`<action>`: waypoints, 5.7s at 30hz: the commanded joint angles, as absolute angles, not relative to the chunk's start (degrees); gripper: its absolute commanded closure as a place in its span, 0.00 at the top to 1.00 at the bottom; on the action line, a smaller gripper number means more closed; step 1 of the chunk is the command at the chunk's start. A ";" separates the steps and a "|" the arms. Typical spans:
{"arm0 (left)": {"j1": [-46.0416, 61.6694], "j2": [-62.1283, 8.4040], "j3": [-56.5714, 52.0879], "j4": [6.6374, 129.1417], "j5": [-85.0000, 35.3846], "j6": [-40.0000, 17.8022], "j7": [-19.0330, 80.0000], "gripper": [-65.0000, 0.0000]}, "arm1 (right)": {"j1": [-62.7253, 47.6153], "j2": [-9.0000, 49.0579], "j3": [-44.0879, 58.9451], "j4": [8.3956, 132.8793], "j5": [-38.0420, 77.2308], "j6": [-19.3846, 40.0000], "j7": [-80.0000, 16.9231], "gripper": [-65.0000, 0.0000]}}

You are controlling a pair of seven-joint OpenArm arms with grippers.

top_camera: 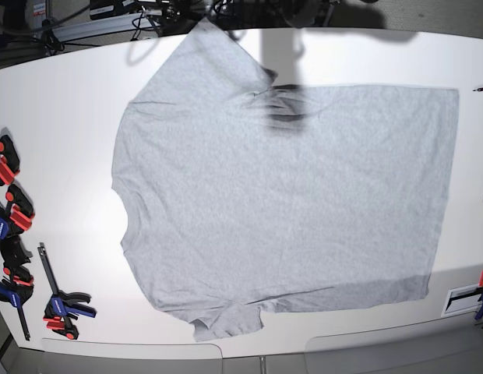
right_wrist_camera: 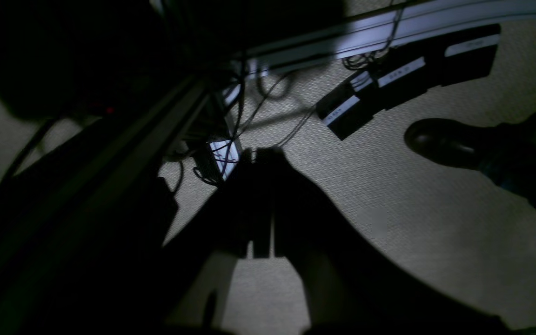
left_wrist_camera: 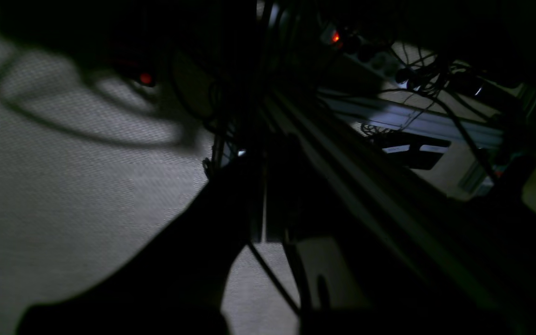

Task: Fold the T-shirt properly

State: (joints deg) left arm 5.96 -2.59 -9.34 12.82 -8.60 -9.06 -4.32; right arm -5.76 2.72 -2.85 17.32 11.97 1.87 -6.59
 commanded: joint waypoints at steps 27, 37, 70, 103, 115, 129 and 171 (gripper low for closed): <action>52.58 -13.39 -11.31 73.19 -23.94 -9.26 -4.10 0.00 | -47.37 11.18 -2.63 67.35 17.21 1.63 -4.38 0.00; 62.72 -13.39 -22.87 99.68 -37.30 -28.18 15.33 0.00 | -63.16 11.25 4.12 100.40 29.43 9.17 -4.54 0.00; 61.56 -17.50 -42.94 106.54 -58.63 -40.00 27.00 0.30 | -46.04 -9.00 26.17 105.65 56.97 17.47 -22.92 0.41; 54.96 -17.50 -47.59 106.54 -58.59 -40.00 27.03 0.30 | -43.66 -8.91 9.78 94.65 46.96 17.10 -26.04 0.00; 46.96 -23.57 -54.70 103.42 -51.29 -30.33 24.93 0.43 | -43.66 -8.91 9.78 94.65 46.65 17.17 -26.00 0.00; 30.89 -36.16 -54.65 63.13 -71.00 -30.83 41.56 0.50 | -43.64 -8.88 9.76 94.65 46.65 19.79 -26.46 0.00; 16.38 -36.38 -34.65 52.88 -74.89 -31.77 49.01 0.00 | -43.88 -8.91 9.78 95.42 46.63 23.79 -27.05 0.00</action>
